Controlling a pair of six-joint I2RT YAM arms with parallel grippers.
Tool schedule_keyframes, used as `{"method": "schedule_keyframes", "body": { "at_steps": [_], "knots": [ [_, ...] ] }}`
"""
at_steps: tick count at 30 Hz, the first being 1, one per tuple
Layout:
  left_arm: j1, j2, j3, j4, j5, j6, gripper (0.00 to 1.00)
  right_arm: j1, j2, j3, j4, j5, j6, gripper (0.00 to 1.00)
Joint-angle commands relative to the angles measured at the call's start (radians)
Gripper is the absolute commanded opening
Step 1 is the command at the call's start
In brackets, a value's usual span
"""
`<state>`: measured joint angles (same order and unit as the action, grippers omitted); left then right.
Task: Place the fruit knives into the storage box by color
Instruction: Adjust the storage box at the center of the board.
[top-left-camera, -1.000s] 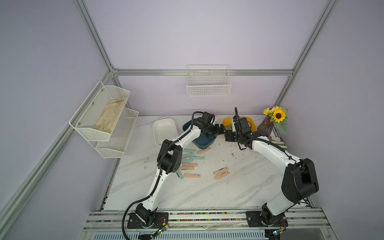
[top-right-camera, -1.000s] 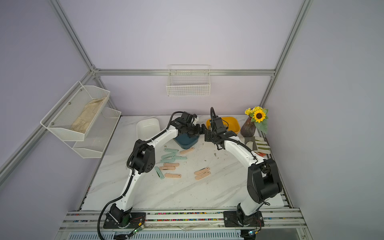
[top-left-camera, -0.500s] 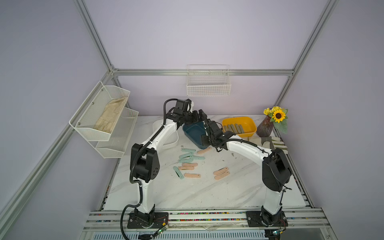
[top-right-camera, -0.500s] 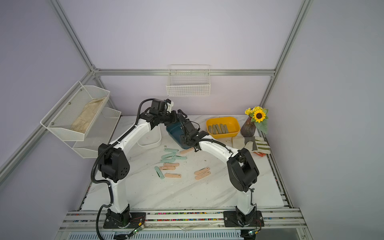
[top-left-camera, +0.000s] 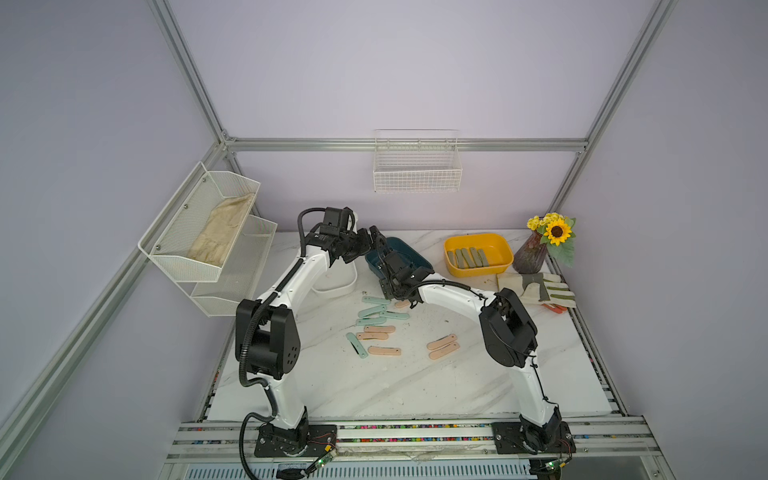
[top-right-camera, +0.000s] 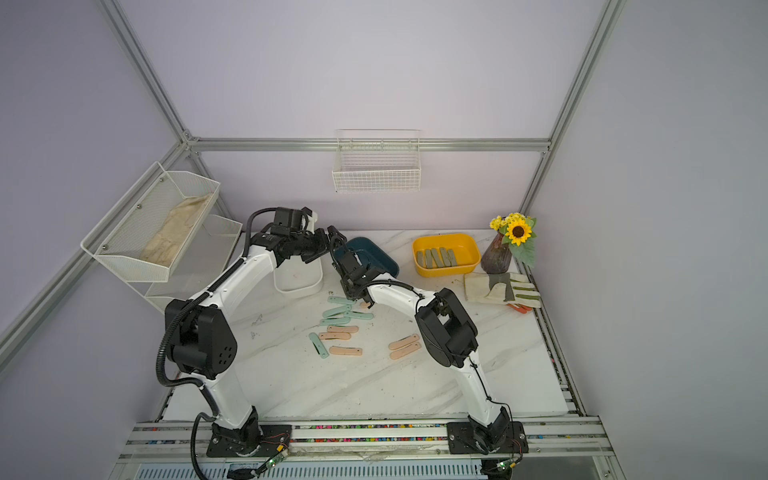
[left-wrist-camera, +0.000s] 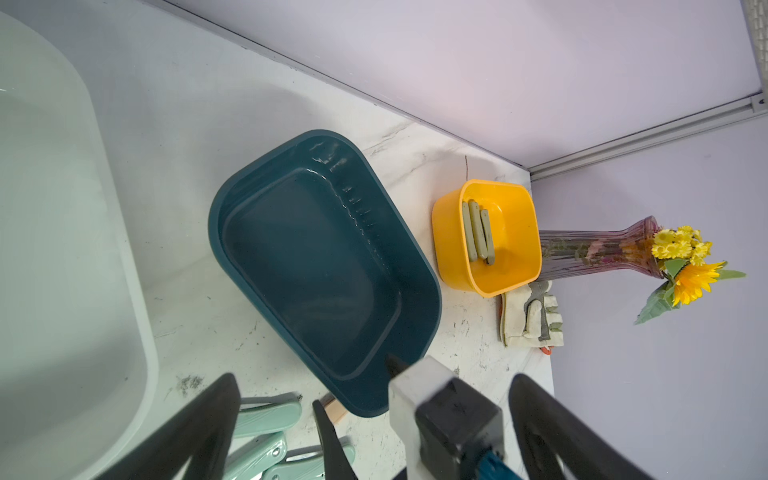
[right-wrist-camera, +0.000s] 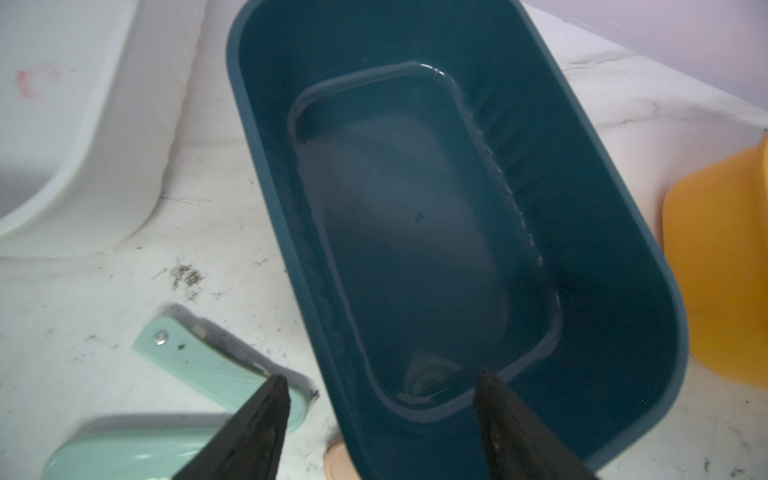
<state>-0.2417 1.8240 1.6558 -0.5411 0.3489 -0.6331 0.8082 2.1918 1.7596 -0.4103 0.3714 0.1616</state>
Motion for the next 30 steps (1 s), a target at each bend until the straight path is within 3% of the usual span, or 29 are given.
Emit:
{"method": "schedule_keyframes", "body": {
  "at_steps": [1, 19, 30],
  "knots": [
    [0.0, -0.058, -0.041, 0.022, 0.029, 0.021, 1.0, 0.007, 0.029, 0.019, -0.048, 0.06, -0.041, 0.74],
    [-0.013, -0.018, -0.034, 0.02, 0.081, 0.007, 1.0, -0.139, -0.114, -0.17, 0.013, 0.079, -0.064, 0.74],
    [-0.082, 0.123, 0.102, 0.0, 0.097, 0.038, 1.0, -0.167, -0.249, -0.216, 0.053, -0.113, -0.069, 0.78]
  ]
}}
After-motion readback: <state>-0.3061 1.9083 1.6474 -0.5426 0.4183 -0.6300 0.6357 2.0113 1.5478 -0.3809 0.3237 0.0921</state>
